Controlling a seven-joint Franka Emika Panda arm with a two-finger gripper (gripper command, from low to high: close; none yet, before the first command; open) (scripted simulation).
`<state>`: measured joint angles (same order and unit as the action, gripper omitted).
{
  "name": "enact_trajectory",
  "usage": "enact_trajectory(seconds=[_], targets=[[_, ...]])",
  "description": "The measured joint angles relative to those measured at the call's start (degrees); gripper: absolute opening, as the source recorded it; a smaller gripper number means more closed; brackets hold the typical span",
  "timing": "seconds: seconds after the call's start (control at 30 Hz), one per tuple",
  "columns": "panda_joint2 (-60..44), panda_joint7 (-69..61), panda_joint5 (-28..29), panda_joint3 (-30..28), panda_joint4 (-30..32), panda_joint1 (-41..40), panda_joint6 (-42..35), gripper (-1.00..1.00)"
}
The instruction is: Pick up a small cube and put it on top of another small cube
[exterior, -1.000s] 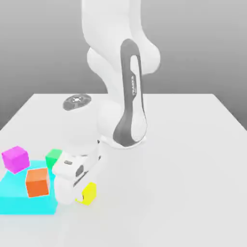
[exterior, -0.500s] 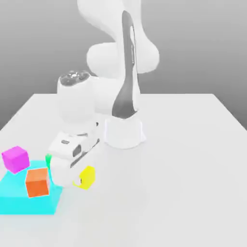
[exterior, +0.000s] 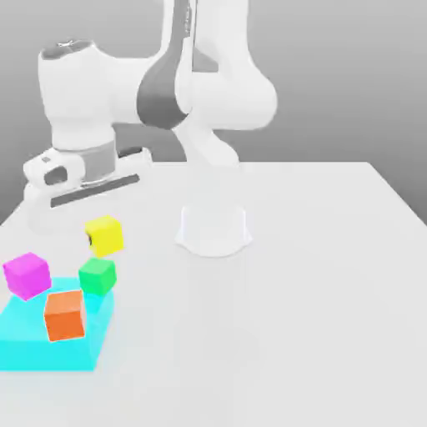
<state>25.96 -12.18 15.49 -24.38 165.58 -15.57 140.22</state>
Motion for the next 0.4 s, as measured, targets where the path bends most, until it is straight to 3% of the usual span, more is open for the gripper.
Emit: enact_trajectory(seconds=[0.2, 0.23, 0.4], targets=[[-9.8, -0.5, -0.7, -2.1, 1.8, 0.8, 11.6, -1.0], [-10.9, -0.6, -0.8, -2.3, 2.0, 0.9, 12.9, 1.0], [-10.9, -0.6, -0.8, -2.3, 2.0, 0.9, 12.9, 1.0]])
